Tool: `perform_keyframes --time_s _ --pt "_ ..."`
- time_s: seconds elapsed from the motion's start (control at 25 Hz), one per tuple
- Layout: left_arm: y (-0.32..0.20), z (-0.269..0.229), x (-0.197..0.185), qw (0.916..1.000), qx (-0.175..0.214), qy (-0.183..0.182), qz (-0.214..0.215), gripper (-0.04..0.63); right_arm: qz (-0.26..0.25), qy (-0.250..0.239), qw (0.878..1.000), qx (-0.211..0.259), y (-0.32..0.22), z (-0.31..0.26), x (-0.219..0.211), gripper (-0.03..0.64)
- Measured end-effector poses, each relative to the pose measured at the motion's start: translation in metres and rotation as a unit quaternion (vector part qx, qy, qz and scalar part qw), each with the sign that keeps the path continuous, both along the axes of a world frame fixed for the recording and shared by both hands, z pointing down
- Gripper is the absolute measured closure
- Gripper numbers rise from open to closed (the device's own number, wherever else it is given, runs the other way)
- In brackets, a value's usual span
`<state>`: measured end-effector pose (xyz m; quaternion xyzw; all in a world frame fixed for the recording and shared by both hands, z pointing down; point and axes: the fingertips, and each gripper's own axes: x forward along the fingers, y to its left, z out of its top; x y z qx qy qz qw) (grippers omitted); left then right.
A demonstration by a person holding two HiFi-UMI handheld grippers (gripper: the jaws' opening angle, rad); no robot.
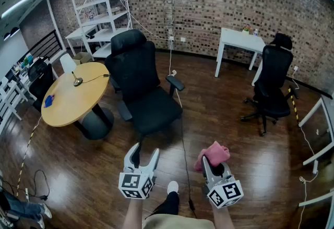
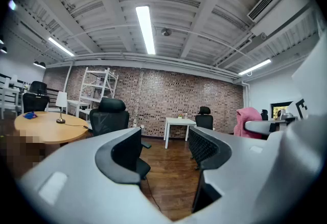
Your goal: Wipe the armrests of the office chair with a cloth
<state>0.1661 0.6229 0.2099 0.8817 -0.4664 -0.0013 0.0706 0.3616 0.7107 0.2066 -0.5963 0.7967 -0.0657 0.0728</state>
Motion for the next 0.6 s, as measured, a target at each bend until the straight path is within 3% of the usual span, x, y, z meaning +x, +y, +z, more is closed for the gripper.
perform_keyframes --time_s 0.32,0.6 --pt "-0.149 -0.013 -0.023 0.9996 0.022 -0.018 -0.009 0.316 -0.033 0.010 0.999 0.005 -0.162 -0.021 -0.038 0.557" --pt "-0.225 -0.011 -0.032 0.9998 0.014 -0.005 -0.013 0.321 -0.051 0.015 0.999 -0.013 -0.235 -0.019 -0.051 0.556"
